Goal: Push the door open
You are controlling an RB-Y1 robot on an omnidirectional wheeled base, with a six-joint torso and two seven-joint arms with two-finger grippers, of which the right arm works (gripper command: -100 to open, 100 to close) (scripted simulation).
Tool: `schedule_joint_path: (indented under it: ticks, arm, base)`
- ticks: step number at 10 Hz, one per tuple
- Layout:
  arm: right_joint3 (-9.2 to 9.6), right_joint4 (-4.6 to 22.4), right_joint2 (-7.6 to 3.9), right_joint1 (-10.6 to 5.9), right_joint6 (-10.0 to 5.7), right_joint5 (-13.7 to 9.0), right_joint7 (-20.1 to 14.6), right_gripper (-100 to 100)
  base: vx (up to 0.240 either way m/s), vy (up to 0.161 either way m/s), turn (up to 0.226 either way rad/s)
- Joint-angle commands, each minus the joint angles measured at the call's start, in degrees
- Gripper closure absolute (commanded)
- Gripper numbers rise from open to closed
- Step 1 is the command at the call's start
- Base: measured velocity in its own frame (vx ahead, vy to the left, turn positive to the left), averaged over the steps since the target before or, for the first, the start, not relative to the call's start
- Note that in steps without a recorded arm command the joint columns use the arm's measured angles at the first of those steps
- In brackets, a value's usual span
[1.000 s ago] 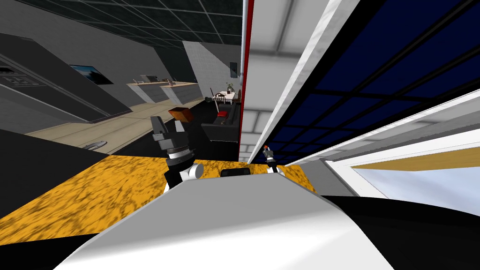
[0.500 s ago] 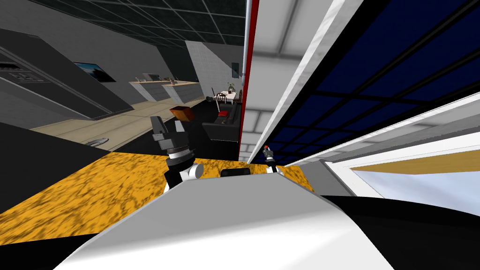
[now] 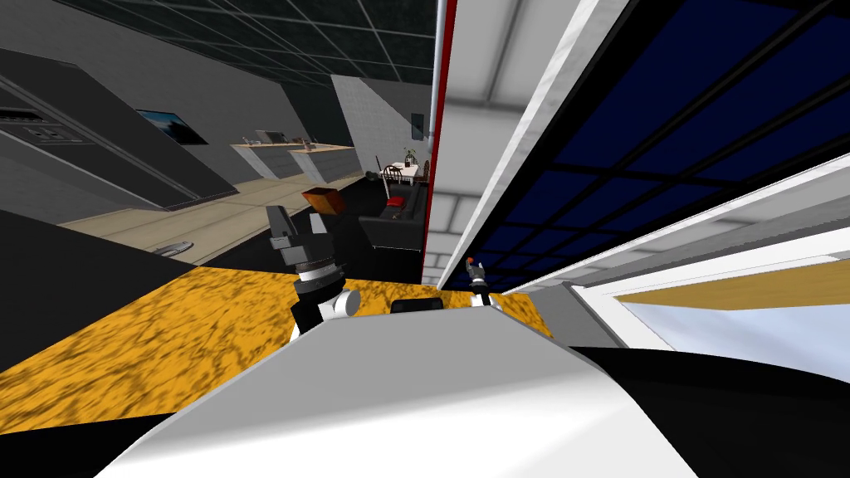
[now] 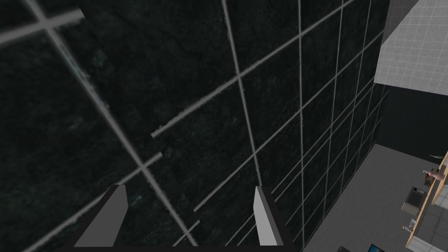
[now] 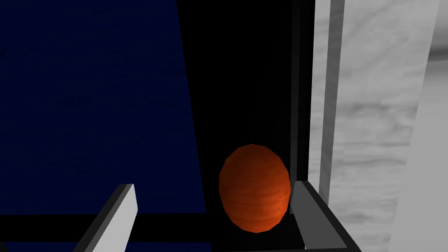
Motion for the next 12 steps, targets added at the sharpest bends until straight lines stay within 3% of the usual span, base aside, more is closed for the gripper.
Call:
schedule_joint_path:
  ticks: [1, 2, 4, 5, 6, 10, 11, 12]
  arm:
    - [-0.37, -0.04, -0.55, 0.47, 1.80, -1.81, 0.15, 100]
    - [0.24, -0.42, -0.54, 0.68, 3.59, -3.82, 0.17, 100]
    - [0.24, -0.42, -0.54, 0.68, 3.59, -4.55, 0.17, 100]
    - [1.01, -0.90, -0.51, 0.94, 5.74, -6.82, 0.20, 100]
    - [1.01, -0.90, -0.51, 0.94, 5.75, -8.20, 0.20, 100]
    - [1.01, -2.03, -0.51, 0.94, 5.84, -8.20, 0.20, 100]
    - [1.78, -1.37, -0.49, 1.21, 8.09, -10.51, 0.23, 100]
    - [1.78, -1.37, -0.49, 1.21, 7.67, -11.81, 0.23, 100]
  base:
    - [-0.028, -0.027, 0.007]
    - [-0.034, -0.023, 0.033]
    - [-0.026, -0.014, 0.007]
    - [-0.033, -0.014, 0.030]
    - [-0.039, -0.008, 0.021]
    - [-0.005, 0.006, -0.012]
    - [-0.019, -0.017, 0.018]
    - [-0.034, -0.044, 0.006]
